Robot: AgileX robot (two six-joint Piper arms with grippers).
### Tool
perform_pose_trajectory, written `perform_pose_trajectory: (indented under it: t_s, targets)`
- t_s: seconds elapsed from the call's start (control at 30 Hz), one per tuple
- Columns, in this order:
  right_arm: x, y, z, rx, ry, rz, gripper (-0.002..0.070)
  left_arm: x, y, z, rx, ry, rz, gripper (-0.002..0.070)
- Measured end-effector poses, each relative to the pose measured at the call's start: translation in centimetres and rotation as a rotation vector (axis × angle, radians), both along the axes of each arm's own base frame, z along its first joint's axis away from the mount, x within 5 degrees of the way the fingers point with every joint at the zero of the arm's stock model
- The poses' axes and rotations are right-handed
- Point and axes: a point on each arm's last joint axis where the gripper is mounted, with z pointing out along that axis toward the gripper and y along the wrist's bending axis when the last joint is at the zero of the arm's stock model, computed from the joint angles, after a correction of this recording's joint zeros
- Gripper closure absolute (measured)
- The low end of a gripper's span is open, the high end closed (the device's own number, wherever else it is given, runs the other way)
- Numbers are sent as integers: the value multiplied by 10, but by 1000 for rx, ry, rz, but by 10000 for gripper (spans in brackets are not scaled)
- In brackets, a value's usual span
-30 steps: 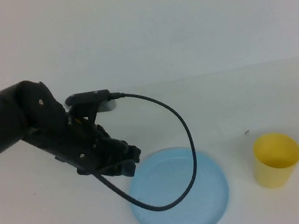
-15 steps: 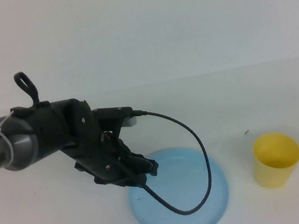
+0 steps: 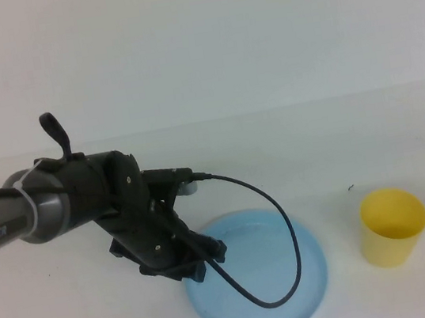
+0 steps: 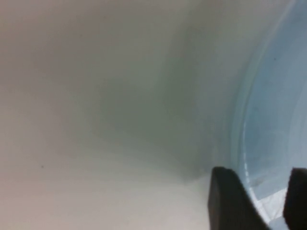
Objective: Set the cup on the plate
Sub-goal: Pick up the plate from the table, then place the plate on the center of the table
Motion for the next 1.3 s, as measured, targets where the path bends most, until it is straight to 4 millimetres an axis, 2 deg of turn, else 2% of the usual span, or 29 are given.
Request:
perform_pose_trajectory:
  t_s: [0.17, 0.3, 0.53, 0.7, 1.07, 1.17, 1.3]
  targets:
    - [1, 0, 1, 2, -14, -4, 343, 1, 0, -6, 11, 11, -19, 667]
    - [1, 0, 1, 9, -18, -5, 343, 0, 0, -15, 28, 42, -42, 673]
    - [1, 2, 2, 32, -18, -3, 343, -3, 3, -12, 68, 45, -94, 673]
    - [1, 2, 2, 36, -19, -3, 343, 0, 1, 9, 54, 5, -116, 673]
    - [6, 1, 3, 56, -63, -50, 342, 24, 0, 98, 72, -159, -175, 673]
    - [6, 1, 1, 68, -53, -68, 342, 26, -4, 105, 31, -172, -163, 673]
    - [5, 1, -13, 68, -15, -73, 342, 27, -10, 96, -11, -124, -153, 673]
